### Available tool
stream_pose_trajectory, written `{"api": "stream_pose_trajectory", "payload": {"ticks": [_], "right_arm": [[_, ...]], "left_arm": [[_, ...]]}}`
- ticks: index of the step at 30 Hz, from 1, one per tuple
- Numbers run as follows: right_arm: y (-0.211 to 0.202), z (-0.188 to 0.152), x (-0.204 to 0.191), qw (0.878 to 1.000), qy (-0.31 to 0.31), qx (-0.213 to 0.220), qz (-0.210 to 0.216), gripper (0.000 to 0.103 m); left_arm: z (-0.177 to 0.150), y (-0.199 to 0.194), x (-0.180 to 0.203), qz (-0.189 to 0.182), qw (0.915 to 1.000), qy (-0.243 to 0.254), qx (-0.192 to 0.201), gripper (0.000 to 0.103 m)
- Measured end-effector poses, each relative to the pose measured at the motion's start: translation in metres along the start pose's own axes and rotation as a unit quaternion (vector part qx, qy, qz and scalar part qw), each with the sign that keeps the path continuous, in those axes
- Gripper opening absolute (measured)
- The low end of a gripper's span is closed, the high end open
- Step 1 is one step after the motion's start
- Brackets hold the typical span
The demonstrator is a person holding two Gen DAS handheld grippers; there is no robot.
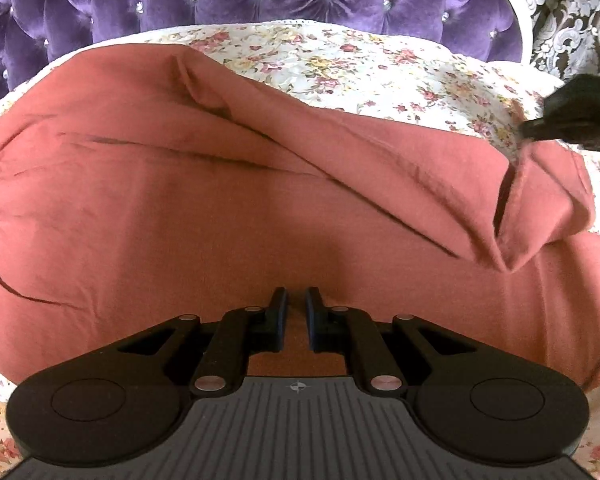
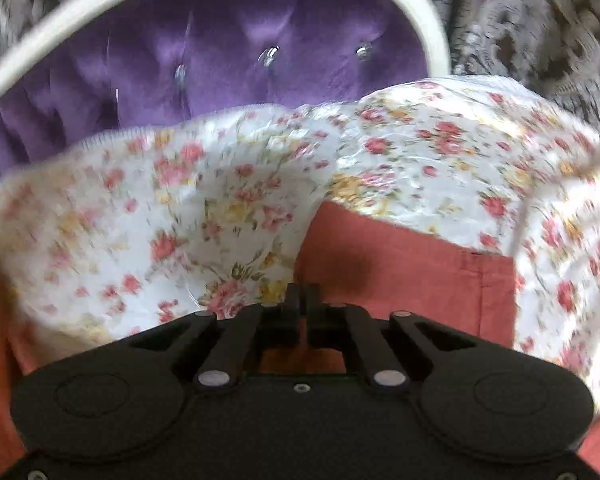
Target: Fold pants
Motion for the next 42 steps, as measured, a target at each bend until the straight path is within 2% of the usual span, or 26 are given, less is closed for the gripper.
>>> {"api": "stream_pose_trajectory", "payload": {"ticks": [4,7,10,12,14,15,17,19,20,22,23,25,27,33,36,42], "right_arm": [[-0.081,-0.017,0.041,0.997,0.026,0.069,-0.001,0.007],[-0.127,-0.05,0.075,0.995,0.049,0.082,-0.013,0.007],[-0.143,-0.094,0.098,0.996,0.073,0.051,-0.025,0.008],[-0.136,-0.122,0.11,0.995,0.098,0.004,-0.016,0.009],[-0.122,-0.141,0.112,0.993,0.101,-0.055,-0.009,0.015],[-0.12,-0.145,0.113,0.992,0.1,-0.069,-0.018,0.019],[-0.13,-0.145,0.111,0.994,0.092,-0.06,-0.026,0.019],[-0.148,-0.131,0.102,0.996,0.077,-0.03,-0.027,0.024],[-0.156,-0.122,0.094,0.998,0.065,-0.01,-0.023,0.028],[-0.168,-0.1,0.072,0.999,0.03,0.026,0.0,0.05],[-0.17,-0.089,0.059,0.999,0.013,0.042,0.018,0.053],[-0.165,-0.069,0.028,0.996,-0.025,0.066,0.063,0.054],[-0.15,-0.051,-0.008,0.989,-0.06,0.069,0.113,0.054],[-0.091,-0.01,-0.117,0.959,-0.141,0.056,0.238,0.054],[-0.06,0.007,-0.166,0.944,-0.176,0.037,0.277,0.054],[-0.015,0.028,-0.244,0.917,-0.238,0.023,0.32,0.054]], "left_arm": [[0.0,0.0,-0.001,-0.005,1.0,-0.001,-0.001,0.01],[-0.001,0.0,-0.001,-0.004,1.0,0.001,0.002,0.011],[-0.002,-0.001,0.002,0.002,0.9999,0.009,0.006,0.011],[-0.002,-0.002,0.004,0.005,0.9999,0.014,0.005,0.011],[0.0,-0.003,0.003,0.003,0.9999,0.017,0.001,0.011],[0.002,-0.004,0.002,0.001,0.9998,0.017,-0.004,0.011],[0.007,-0.01,-0.006,0.0,0.9999,0.015,-0.005,0.011],[0.015,-0.02,-0.021,0.001,0.9999,0.009,0.004,0.012],[0.02,-0.024,-0.029,0.001,1.0,0.004,0.008,0.012],[0.031,-0.029,-0.051,0.009,0.9998,-0.012,0.014,0.012],[0.035,-0.03,-0.061,0.014,0.9995,-0.02,0.018,0.012],[0.049,-0.03,-0.087,0.035,0.9981,-0.042,0.028,0.012],[0.06,-0.028,-0.111,0.059,0.9958,-0.061,0.034,0.012],[0.081,-0.011,-0.176,0.094,0.9884,-0.114,0.033,0.012],[0.085,-0.001,-0.208,0.107,0.9836,-0.142,0.028,0.012],[0.094,0.016,-0.255,0.127,0.9748,-0.182,0.02,0.012]]}}
Point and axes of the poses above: each gripper's, at about its wrist camera, not at the fingertips, and y roughly the way its jaws point, x to its right, z to its top, the point moved 4 cm from there along y, roughly the way its jaws point, and after that the axes turned 5 degrees about -y, right-handed, at the moved point
